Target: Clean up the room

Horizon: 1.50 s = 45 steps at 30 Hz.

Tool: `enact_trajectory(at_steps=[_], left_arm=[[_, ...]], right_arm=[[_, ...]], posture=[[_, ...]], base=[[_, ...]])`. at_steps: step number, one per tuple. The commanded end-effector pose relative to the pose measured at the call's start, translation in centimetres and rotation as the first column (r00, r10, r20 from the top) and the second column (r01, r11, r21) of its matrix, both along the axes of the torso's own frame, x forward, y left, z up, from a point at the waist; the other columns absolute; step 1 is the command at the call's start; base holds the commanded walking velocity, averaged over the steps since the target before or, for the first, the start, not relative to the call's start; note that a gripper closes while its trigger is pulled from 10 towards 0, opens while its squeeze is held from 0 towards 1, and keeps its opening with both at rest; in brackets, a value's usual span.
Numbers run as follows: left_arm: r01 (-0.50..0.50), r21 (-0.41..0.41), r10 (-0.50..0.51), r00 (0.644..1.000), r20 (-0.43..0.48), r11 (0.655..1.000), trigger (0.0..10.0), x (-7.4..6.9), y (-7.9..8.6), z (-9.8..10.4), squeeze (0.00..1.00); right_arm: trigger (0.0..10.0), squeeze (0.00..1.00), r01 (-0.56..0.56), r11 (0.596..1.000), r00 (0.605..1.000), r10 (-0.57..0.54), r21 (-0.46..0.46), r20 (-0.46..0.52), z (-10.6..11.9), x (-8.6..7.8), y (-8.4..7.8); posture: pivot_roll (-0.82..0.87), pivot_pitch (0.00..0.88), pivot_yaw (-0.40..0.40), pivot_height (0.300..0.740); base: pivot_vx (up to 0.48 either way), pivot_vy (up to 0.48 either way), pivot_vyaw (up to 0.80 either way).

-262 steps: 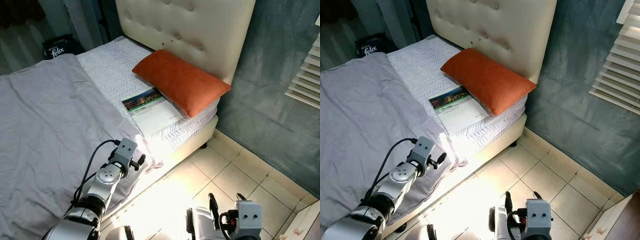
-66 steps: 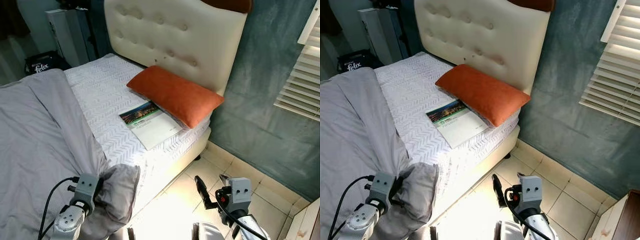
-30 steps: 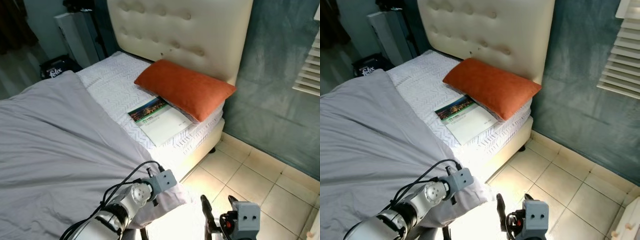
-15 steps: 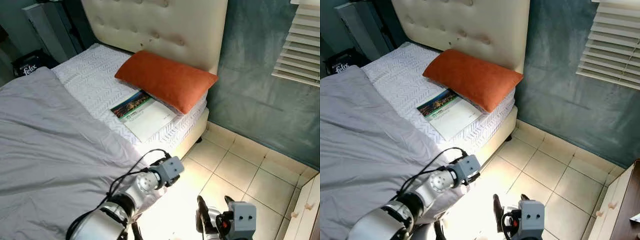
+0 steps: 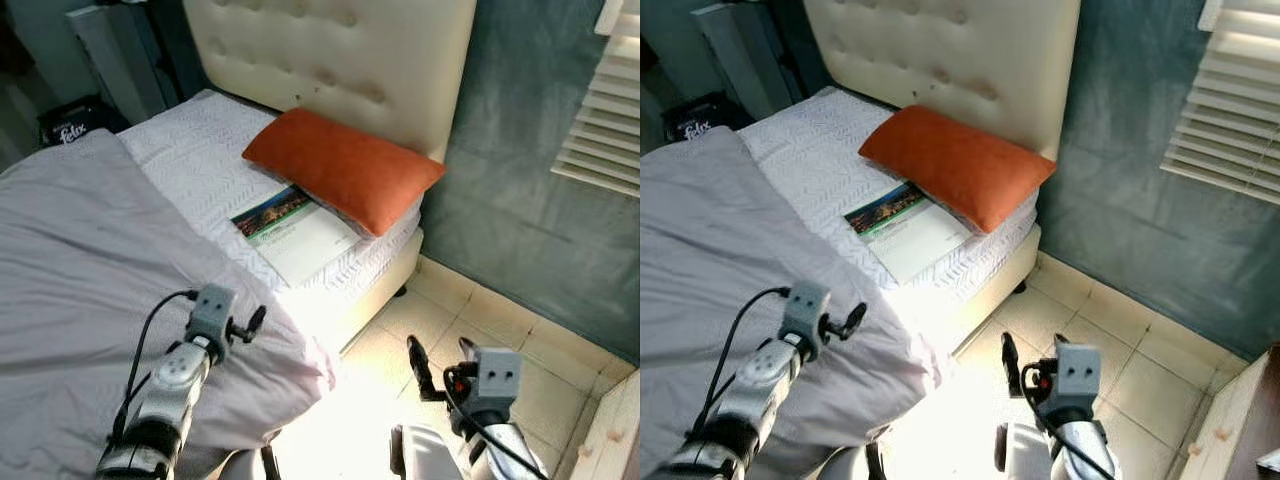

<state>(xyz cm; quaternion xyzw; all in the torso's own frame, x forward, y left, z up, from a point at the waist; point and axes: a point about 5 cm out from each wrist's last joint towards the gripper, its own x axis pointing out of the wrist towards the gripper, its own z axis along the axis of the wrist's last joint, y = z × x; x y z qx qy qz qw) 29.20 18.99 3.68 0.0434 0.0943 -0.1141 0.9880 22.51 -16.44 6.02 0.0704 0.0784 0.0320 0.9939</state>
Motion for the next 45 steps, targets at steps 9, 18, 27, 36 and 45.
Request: enact_trajectory(at_steps=[9,18,27,36,45], left_arm=[[-0.174,0.03,0.169,0.979,0.115,0.984,10.0,-7.0,0.8,1.3,1.0],[-0.18,0.039,0.178,0.982,0.057,0.983,10.0,-5.1,0.5,1.9,0.0],[-0.176,0.015,0.176,0.984,0.003,0.984,10.0,-4.6,0.2,1.5,0.0],[-0.135,0.009,0.136,0.991,-0.014,0.991,10.0,-4.3,0.1,1.2,0.0],[-0.125,0.016,0.126,0.992,-0.03,0.992,10.0,-4.0,-0.8,1.0,0.0]], right_arm=[[10.0,0.0,-0.027,0.998,0.999,0.025,0.052,0.034,0.2,1.1,-0.4],[10.0,0.0,-0.074,0.995,0.997,0.073,0.068,0.012,-0.2,2.6,0.1],[10.0,0.0,-0.081,0.995,0.997,0.081,0.059,0.014,-0.3,2.9,-0.6],[10.0,0.0,-0.081,0.996,0.997,0.082,0.03,-0.012,-1.1,2.1,-0.8],[10.0,0.0,-0.088,0.996,0.996,0.088,0.026,-0.001,-1.0,2.1,-0.8]], posture=[[0.04,0.0,-0.047,0.631],[0.04,0.0,-0.051,0.671],[0.01,0.0,-0.025,0.716],[-0.03,0.0,0.005,0.74],[-0.03,0.0,0.002,0.74]], base=[[0.0,0.0,0.0],[0.0,0.0,0.0],[0.0,0.0,0.0],[0.0,-0.107,0.0],[0.0,-0.263,0.34]])
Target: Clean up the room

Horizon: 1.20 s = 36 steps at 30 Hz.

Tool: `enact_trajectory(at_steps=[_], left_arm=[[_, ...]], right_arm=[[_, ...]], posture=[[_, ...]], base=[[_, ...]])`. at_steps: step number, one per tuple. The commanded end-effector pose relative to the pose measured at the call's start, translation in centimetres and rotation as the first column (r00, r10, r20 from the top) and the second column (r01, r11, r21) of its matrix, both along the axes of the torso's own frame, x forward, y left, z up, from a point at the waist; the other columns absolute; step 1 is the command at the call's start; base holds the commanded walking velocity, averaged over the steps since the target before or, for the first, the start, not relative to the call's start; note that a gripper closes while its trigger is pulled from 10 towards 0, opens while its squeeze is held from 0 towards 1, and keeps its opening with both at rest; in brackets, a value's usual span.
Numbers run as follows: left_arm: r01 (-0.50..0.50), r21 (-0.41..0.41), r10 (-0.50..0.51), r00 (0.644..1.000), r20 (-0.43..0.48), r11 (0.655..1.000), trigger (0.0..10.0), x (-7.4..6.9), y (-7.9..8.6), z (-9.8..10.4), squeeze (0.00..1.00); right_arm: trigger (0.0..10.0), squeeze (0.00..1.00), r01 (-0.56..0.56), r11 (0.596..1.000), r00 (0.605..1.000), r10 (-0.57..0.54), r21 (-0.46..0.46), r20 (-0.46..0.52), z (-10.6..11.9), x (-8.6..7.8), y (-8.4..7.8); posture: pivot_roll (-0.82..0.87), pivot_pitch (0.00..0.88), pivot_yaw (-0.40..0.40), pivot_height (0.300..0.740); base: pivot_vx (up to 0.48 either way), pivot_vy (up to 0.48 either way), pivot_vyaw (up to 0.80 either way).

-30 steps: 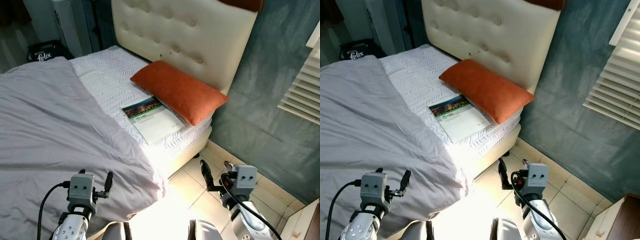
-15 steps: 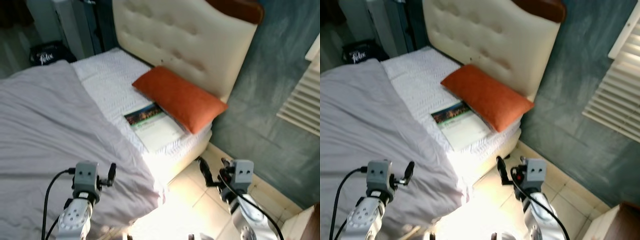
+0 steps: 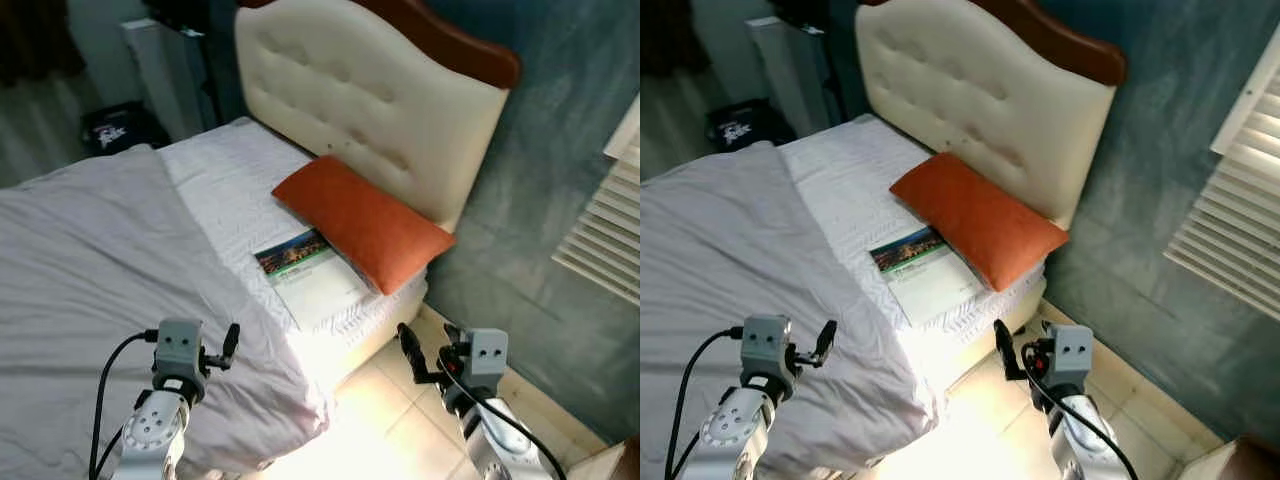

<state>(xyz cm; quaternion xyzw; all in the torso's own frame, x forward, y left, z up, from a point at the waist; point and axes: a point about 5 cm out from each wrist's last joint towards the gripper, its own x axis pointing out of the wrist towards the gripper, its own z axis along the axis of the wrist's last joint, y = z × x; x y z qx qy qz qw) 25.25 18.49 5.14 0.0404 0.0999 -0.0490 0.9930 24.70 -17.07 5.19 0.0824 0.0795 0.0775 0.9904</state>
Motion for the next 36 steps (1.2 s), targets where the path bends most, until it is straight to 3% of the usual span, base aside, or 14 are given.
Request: enact_trajectory(at_steps=[1,16,19,21,22,24,27,28,29,36], left_arm=[[0.0,0.0,0.0,1.0,-0.03,1.0,10.0,-0.1,-0.2,-0.5,0.0],[-0.027,0.033,0.028,0.999,-0.018,0.999,10.0,-0.3,0.0,-0.6,0.0],[-0.03,0.099,0.034,0.999,-0.039,0.995,10.0,-0.8,-0.2,-1.1,0.0],[-0.034,0.082,0.036,0.999,-0.033,0.996,10.0,-1.0,-0.2,-1.0,0.0],[-0.047,0.024,0.047,0.999,0.003,0.999,10.0,-1.3,-0.2,-0.5,0.0],[-0.062,-0.002,0.062,0.998,0.032,0.998,10.0,-1.5,0.0,-0.1,0.0],[-0.097,0.006,0.096,0.992,0.083,0.995,10.0,-1.5,0.5,0.6,0.0],[-0.132,0.027,0.125,0.975,0.183,0.991,10.0,-1.4,1.0,2.5,0.0],[-0.145,0.038,0.134,0.968,0.212,0.989,10.0,-1.5,1.1,3.1,0.0],[-0.158,0.078,0.141,0.972,0.186,0.984,10.0,-1.7,1.5,3.1,0.0]], right_arm=[[10.0,0.0,-0.003,1.0,1.0,0.003,-0.008,-0.006,-0.1,-0.1,-0.1],[10.0,0.0,-0.059,0.998,0.998,0.059,-0.02,-0.018,-0.5,-0.1,0.5],[10.0,0.0,-0.074,0.997,0.997,0.074,-0.013,-0.015,-0.4,-0.1,0.6],[10.0,0.0,-0.077,0.997,0.997,0.076,-0.008,-0.012,-0.4,-0.2,0.6],[10.0,0.0,-0.072,0.997,0.997,0.071,0.018,0.003,-0.2,-0.2,0.5],[10.0,0.0,-0.062,0.997,0.998,0.061,0.037,0.021,0.0,-0.3,0.4],[10.0,0.0,-0.023,0.998,0.998,0.019,0.06,0.065,0.6,-0.1,0.0],[10.0,0.0,0.016,0.999,0.99,-0.023,0.052,0.138,1.9,0.2,-0.6],[10.0,0.0,0.017,0.999,0.985,-0.022,0.03,0.171,2.6,0.3,-0.7],[10.0,0.0,-0.025,1.0,0.988,0.023,0.012,0.15,2.4,0.4,0.1]], posture=[[-0.03,0.0,0.002,0.74],[0.0,0.0,-0.022,0.74],[0.0,0.0,-0.025,0.74],[0.0,0.0,-0.026,0.74],[0.01,0.0,-0.028,0.74],[0.01,0.0,-0.03,0.74],[0.01,0.0,-0.033,0.74],[0.02,0.0,-0.038,0.74],[0.02,0.0,-0.038,0.74],[0.03,0.0,-0.042,0.74]], base=[[0.0,0.0,0.48],[0.0,0.0,0.48],[0.0,0.0,0.48],[0.0,0.0,0.48],[0.0,0.0,0.48],[0.187,0.0,0.48],[0.402,0.16,0.48],[0.394,0.27,0.48],[0.394,0.274,0.48],[0.263,0.214,0.48]])
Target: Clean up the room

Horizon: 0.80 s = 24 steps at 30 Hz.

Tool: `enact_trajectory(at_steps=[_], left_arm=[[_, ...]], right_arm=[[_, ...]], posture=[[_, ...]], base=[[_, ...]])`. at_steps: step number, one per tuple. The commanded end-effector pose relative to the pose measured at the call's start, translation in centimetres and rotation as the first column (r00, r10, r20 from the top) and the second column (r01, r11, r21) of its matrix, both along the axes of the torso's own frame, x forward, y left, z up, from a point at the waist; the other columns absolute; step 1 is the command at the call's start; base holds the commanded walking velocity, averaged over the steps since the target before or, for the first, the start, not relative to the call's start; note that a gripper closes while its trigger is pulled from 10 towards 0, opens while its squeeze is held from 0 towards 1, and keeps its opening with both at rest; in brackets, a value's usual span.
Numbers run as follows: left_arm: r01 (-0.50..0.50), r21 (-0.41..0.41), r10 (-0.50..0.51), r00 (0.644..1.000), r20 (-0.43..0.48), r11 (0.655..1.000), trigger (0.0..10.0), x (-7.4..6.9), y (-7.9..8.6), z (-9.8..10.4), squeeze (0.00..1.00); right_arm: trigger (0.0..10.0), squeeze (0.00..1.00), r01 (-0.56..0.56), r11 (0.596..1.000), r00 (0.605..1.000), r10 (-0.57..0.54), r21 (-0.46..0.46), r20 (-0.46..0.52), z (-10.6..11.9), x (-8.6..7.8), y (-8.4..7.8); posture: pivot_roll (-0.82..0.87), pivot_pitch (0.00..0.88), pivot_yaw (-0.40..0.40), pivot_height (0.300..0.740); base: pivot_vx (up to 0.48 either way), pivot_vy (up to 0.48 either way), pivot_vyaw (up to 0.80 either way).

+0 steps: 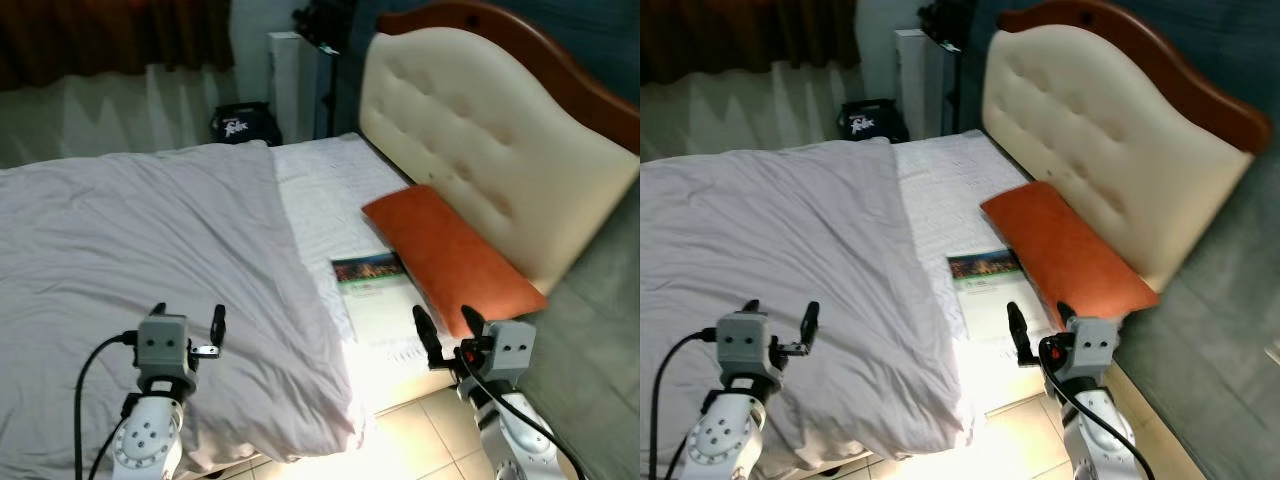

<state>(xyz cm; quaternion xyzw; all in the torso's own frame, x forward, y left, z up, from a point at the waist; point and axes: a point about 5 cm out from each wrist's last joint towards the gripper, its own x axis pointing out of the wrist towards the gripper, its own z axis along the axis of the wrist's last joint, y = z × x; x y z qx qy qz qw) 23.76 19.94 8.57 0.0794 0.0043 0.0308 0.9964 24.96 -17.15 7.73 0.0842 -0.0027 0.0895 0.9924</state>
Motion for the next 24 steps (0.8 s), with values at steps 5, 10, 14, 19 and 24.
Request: enact_trajectory(at_steps=[5,10,14,19,24], left_arm=[[-0.01,0.039,0.013,0.997,-0.071,0.999,10.0,0.4,-0.6,-0.9,0.0],[0.003,0.036,-0.001,0.997,-0.076,0.999,10.0,0.5,-1.0,-0.8,0.0],[0.03,0.038,-0.027,0.997,-0.079,0.999,10.0,0.5,-1.7,-0.9,0.0],[0.021,0.039,-0.017,0.995,-0.098,0.999,10.0,0.5,-1.5,-1.3,0.0],[0.016,0.042,-0.011,0.994,-0.109,0.999,10.0,0.6,-1.0,-1.5,0.0]], right_arm=[[10.0,0.0,-0.054,0.998,0.997,0.053,-0.011,-0.052,-1.0,0.1,0.7],[10.0,0.0,-0.06,0.998,0.997,0.059,-0.008,-0.052,-0.9,0.2,0.8],[10.0,0.0,-0.066,0.998,0.996,0.066,-0.002,-0.06,-1.1,0.1,0.8],[10.0,0.0,-0.071,0.997,0.995,0.071,-0.001,-0.064,-1.1,0.2,0.8],[10.0,0.0,-0.085,0.996,0.993,0.084,-0.008,-0.087,-1.4,0.4,1.2]], posture=[[0.03,0.0,-0.044,0.74],[0.03,0.0,-0.045,0.74],[0.03,0.0,-0.045,0.74],[0.03,0.0,-0.046,0.74],[0.03,0.0,-0.045,0.74]], base=[[0.0,0.0,0.47],[0.0,0.0,0.47],[0.0,0.0,0.47],[0.0,0.0,0.47],[0.0,0.0,0.47]])
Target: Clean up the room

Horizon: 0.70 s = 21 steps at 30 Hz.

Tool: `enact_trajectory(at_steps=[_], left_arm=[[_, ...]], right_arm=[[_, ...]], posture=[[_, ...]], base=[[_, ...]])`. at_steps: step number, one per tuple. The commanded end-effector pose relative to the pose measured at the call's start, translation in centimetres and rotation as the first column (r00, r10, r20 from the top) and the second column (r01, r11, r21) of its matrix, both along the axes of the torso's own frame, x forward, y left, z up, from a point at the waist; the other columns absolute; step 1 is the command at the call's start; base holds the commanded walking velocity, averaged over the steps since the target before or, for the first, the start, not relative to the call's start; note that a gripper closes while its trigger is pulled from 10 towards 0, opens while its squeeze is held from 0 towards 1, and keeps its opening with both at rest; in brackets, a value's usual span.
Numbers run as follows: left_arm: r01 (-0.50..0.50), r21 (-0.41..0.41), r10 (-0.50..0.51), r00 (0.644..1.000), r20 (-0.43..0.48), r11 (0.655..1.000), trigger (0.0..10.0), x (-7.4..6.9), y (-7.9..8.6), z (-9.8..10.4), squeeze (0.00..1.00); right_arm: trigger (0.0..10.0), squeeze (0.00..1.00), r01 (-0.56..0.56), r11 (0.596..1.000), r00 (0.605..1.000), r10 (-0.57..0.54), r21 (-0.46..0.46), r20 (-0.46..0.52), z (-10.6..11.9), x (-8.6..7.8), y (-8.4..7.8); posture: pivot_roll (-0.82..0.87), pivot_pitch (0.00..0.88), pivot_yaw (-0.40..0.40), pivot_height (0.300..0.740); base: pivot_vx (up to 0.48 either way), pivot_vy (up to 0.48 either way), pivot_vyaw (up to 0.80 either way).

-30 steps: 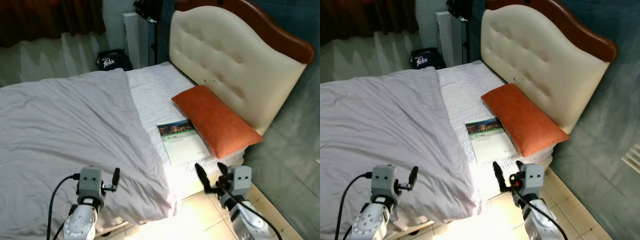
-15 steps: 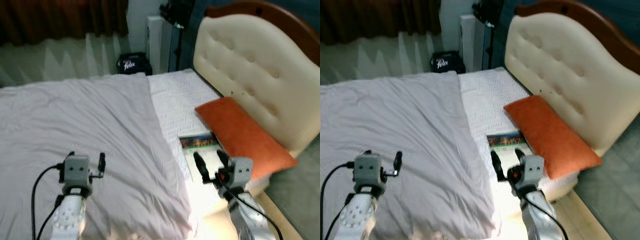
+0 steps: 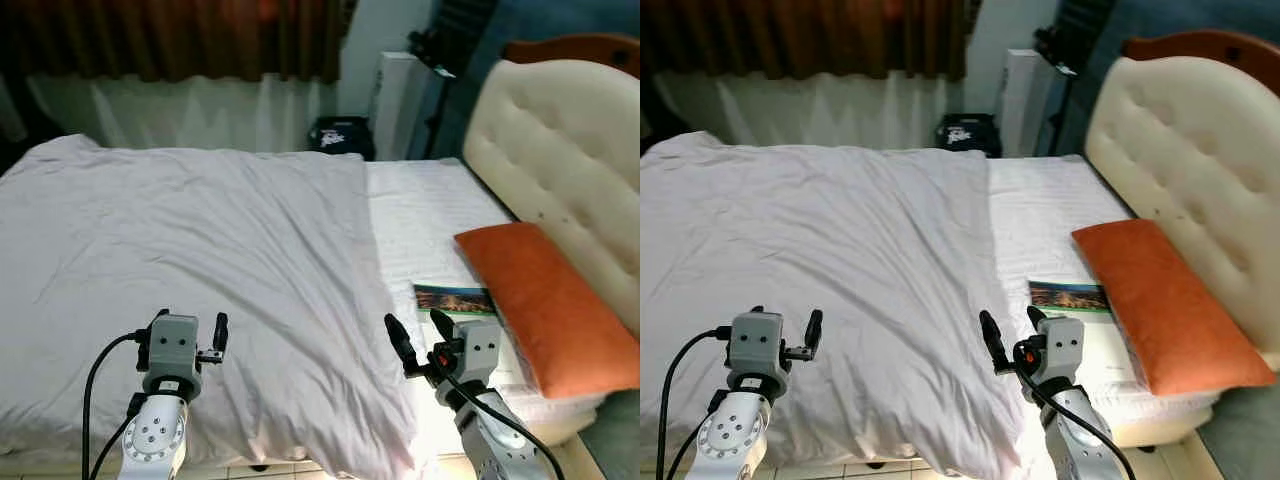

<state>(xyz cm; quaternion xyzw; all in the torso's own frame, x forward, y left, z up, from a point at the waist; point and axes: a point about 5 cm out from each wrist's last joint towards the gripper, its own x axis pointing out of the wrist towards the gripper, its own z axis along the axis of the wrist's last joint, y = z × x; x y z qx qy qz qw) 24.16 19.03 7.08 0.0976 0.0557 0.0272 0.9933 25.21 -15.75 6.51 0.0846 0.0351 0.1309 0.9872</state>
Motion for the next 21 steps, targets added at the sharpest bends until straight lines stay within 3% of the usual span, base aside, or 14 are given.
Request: enact_trajectory(at_steps=[1,9,13,21], left_arm=[[0.01,-0.013,-0.01,1.0,-0.005,1.0,10.0,0.17,-0.03,-0.04,0.0],[-0.008,-0.059,0.008,1.0,-0.005,0.998,10.0,-0.03,0.11,-0.13,0.0],[0.01,-0.058,-0.009,1.0,0.015,0.998,10.0,-0.12,-0.12,0.01,0.0],[0.005,-0.004,-0.005,1.0,-0.007,1.0,10.0,0.23,-0.26,-0.22,0.0]], right_arm=[[10.0,0.0,0.006,1.0,1.0,-0.007,-0.016,-0.028,-0.32,0.14,-0.16],[10.0,0.0,0.034,0.999,0.999,-0.034,-0.01,-0.04,-0.57,0.1,-0.44],[10.0,0.0,0.01,1.0,0.999,-0.01,0.001,-0.037,-0.55,0.03,-0.31],[10.0,0.0,-0.014,1.0,0.999,0.013,-0.011,-0.037,-0.61,0.13,-0.07]], posture=[[0.03,0.0,-0.045,0.74],[0.03,0.0,-0.044,0.74],[0.02,0.0,-0.043,0.74],[0.03,0.0,-0.045,0.74]], base=[[0.48,0.0,0.0],[0.48,0.0,0.0],[0.48,0.0,0.67],[0.08,0.0,0.6]])
